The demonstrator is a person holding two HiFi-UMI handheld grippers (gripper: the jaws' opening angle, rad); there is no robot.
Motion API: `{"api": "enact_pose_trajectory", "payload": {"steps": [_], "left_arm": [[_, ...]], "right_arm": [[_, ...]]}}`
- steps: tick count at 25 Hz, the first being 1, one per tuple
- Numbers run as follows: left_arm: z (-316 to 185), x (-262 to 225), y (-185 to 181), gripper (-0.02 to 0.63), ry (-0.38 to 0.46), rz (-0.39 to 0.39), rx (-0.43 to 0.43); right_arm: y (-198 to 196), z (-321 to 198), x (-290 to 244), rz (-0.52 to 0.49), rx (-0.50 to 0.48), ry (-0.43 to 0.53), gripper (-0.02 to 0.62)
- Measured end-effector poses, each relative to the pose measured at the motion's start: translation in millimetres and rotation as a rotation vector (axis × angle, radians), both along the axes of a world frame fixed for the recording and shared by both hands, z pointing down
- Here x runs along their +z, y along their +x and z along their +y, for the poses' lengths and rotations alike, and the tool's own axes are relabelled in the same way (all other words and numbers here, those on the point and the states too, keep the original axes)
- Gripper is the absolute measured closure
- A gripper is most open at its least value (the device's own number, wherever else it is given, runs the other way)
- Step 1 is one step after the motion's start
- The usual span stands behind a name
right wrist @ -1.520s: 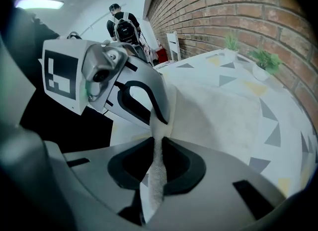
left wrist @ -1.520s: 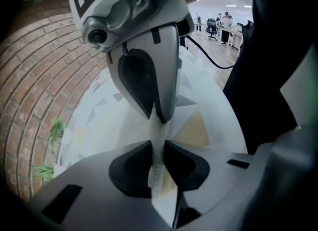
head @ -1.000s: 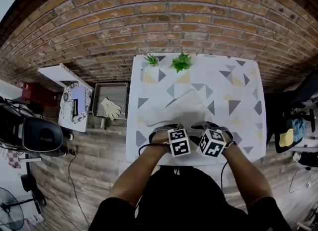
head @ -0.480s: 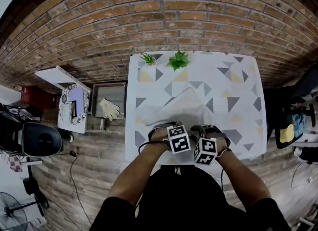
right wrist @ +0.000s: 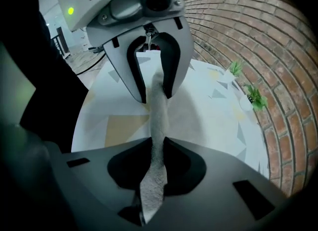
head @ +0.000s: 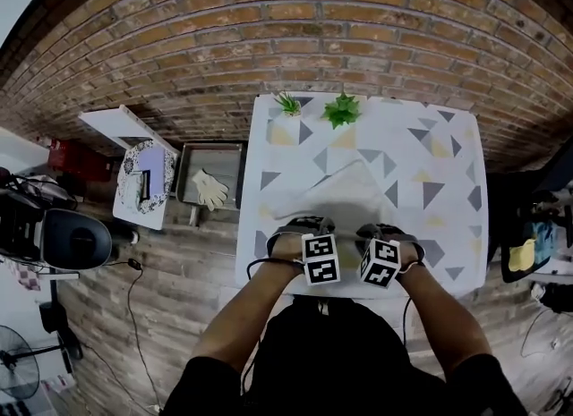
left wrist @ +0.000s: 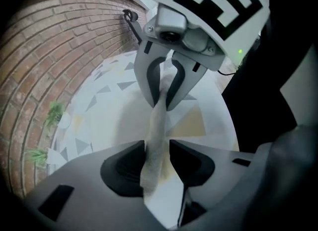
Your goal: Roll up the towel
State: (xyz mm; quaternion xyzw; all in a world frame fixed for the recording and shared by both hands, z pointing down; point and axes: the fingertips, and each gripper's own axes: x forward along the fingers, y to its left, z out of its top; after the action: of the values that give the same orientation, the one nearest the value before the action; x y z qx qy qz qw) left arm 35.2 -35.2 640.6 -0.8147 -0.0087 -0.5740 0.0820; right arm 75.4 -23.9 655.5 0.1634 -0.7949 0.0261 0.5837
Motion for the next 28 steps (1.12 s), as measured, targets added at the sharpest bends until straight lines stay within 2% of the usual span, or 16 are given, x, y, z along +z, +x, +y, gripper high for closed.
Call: {"api": "enact_pose_trajectory", "payload": {"steps": [4,11,13,14,19,22,25,28], "left_arm": [[2.5,6.0,-11.7,0.423,0.003,-0.019,-0.008],[9.4,16.5,-16.4,0.433,-0.019,-0.03,-0.021],[15.1,16.4,-14.8,0.531,-0.049,-0.021,-0.022],[18.6,16.2,-14.0,0.548,-0.072,-0.017,-0.025],[33.2,14.3,-14.2,0.558,-0.197,-0.015,-0.032],[34.6,13.5,-16.0,0.558,-0.237,-0.018,-0.035],[33.9,14.0,-16.6,0.558,-0.255,-0.022,-0.043],[32.5,13.8,-16.1,0.56,-0.283,-0.017,-0.063]], "right_arm": [[-3.5,6.8,-4.2,-0.078,-0.008,-0.12,0.534],[2.9,23.0,-6.8,-0.103,-0.048,-0.235,0.536],[6.6,26.1,-4.7,-0.099,-0.04,-0.254,0.535],[8.2,26.7,-3.8,-0.099,-0.032,-0.261,0.535],[10.5,30.6,-2.9,-0.121,-0.017,-0.309,0.534],[8.6,33.1,-2.9,-0.132,-0.01,-0.351,0.534],[8.2,28.0,-2.6,-0.128,0.004,-0.328,0.521],[9.5,19.5,-9.5,-0.118,0.017,-0.255,0.468]]}}
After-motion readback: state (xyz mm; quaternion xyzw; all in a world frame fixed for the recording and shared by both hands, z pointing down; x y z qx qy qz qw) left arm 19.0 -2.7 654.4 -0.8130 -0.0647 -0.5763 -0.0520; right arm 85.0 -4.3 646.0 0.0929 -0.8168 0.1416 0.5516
